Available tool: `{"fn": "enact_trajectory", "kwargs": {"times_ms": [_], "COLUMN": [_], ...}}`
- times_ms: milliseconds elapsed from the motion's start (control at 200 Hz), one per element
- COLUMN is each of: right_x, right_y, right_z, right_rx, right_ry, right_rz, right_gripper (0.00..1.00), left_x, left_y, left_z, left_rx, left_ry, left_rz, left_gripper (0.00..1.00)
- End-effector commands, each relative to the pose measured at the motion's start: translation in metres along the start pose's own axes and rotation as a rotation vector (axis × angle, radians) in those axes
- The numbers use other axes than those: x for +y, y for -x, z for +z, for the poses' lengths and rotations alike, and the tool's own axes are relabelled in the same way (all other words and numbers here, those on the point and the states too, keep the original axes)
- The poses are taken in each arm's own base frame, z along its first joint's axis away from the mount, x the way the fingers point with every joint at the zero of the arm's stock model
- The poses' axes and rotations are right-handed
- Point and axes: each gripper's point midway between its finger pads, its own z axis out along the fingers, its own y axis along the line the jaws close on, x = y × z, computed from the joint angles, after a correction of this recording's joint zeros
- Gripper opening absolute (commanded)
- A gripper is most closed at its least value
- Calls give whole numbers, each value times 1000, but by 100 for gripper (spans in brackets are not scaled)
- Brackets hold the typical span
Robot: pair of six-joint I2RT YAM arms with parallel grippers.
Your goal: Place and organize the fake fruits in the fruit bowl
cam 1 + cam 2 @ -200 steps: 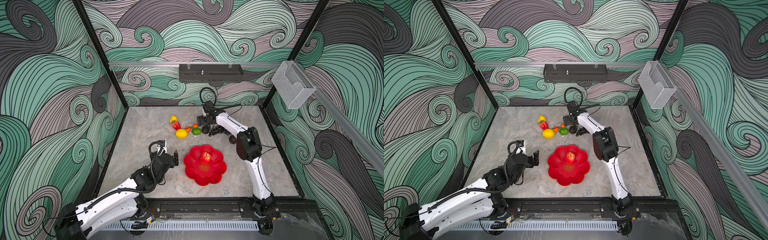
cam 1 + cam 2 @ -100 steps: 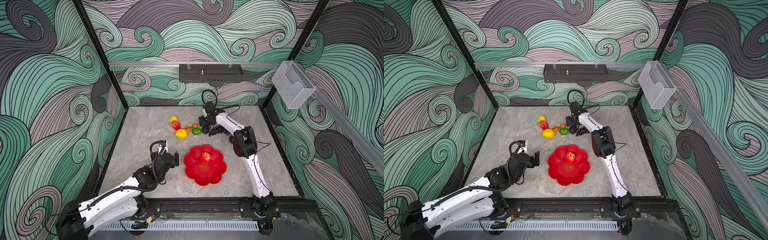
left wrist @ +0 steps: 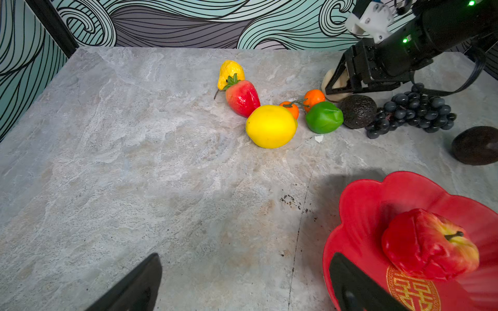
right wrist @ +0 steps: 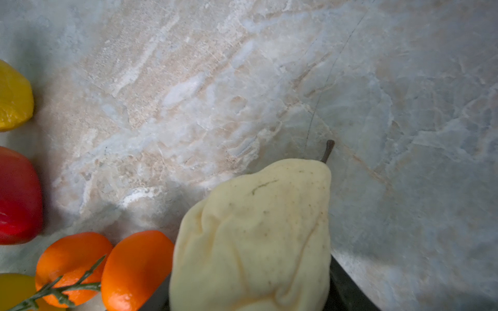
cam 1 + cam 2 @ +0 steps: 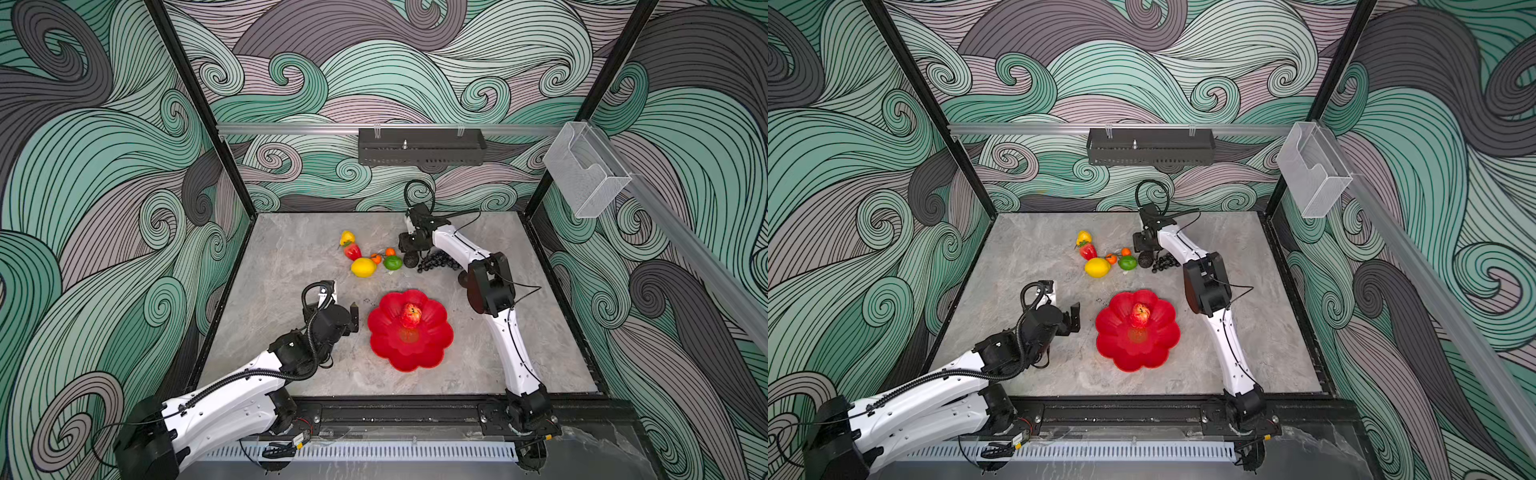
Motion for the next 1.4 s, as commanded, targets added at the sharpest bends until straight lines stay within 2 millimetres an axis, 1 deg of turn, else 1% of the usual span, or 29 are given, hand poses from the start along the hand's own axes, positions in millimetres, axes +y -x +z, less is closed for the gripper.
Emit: {"fn": "enact_trajectory", "kwargs": {"times_ms": [0,150,255,290,405,435,450,460,505,520,615,660,705,745,901,1021,1111,1211,1396], "right_x": [8,17,29,34,49,55,58,63,77,82,109,119,127,133,155,168,174,178,189], "right_y": [23,31,34,34,22,15,9,10,-1,-4,-39,-56,-68,-82,-122,-144,-155,-162,-168], "right_z": [-45,-84,-116,-128,-159,-165,-168,-172,-183,-187,-204,-212,-219,-222,-237,-243,-247,-249,-256], "right_rx": [-77,-156,-218,-238,-286,-293,-285,-306,-323,-331,-345,-352,-370,-375,-415,-453,-487,-517,-566], "right_ry": [29,68,114,122,151,165,173,187,226,236,304,329,346,367,468,489,494,484,497], "right_rz": [-19,-30,-55,-66,-103,-121,-133,-145,-195,-211,-295,-326,-343,-351,-383,-424,-449,-466,-476], "right_gripper": [39,33,30,29,27,26,26,26,26,26,26,26,27,27,25,23,22,19,17], "left_x": [-3,-3,-2,-1,6,7,6,6,1,-1,-21,-31,-40,-47,-71,-96,-109,-122,-128], "left_y": [16,16,15,15,17,19,20,20,23,24,32,38,43,48,57,58,55,57,53], "left_z": [-3,-3,1,3,7,7,7,7,7,6,0,-4,-8,-13,-25,-30,-31,-35,-32], "left_rx": [-22,-17,2,15,67,78,84,88,112,122,185,206,221,229,267,307,363,409,442], "left_ry": [-5,-7,-13,-12,1,1,-3,-5,-37,-52,-160,-211,-262,-305,-445,-578,-632,-684,-693], "left_rz": [-27,-31,-43,-55,-101,-116,-126,-134,-174,-189,-272,-306,-339,-368,-468,-526,-559,-547,-556], "left_gripper": [99,99,99,99,99,99,99,99,99,99,99,99,99,99,99,99,99,98,94]}}
